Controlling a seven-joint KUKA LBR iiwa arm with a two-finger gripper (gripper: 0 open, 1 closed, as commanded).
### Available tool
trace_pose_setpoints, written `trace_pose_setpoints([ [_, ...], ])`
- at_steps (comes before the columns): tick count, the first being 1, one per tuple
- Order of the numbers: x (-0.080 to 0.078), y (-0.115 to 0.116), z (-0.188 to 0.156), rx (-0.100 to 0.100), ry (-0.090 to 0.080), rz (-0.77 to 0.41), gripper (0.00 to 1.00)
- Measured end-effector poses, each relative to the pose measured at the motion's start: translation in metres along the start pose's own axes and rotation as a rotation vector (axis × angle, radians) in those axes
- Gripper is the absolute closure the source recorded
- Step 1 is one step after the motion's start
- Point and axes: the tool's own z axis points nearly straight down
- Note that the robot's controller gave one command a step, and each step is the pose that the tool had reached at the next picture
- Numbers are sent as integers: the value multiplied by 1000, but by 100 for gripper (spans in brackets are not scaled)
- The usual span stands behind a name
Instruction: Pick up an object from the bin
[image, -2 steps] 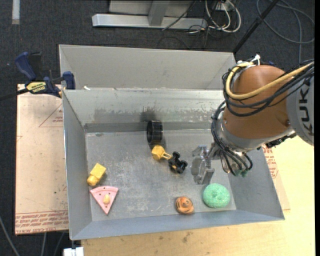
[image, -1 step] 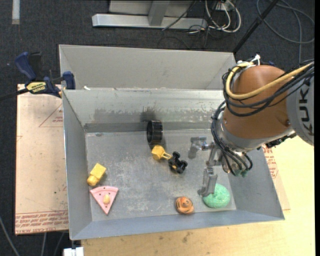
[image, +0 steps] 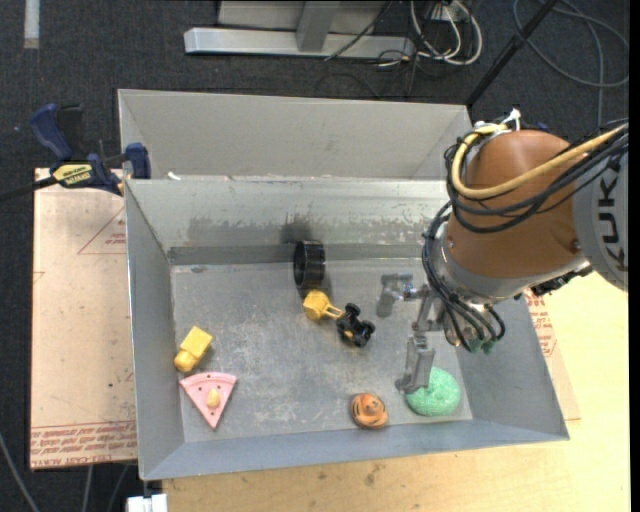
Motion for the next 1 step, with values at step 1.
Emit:
trace_pose_setpoints([
  [1,-36,57,55,0,-8,-25,0],
])
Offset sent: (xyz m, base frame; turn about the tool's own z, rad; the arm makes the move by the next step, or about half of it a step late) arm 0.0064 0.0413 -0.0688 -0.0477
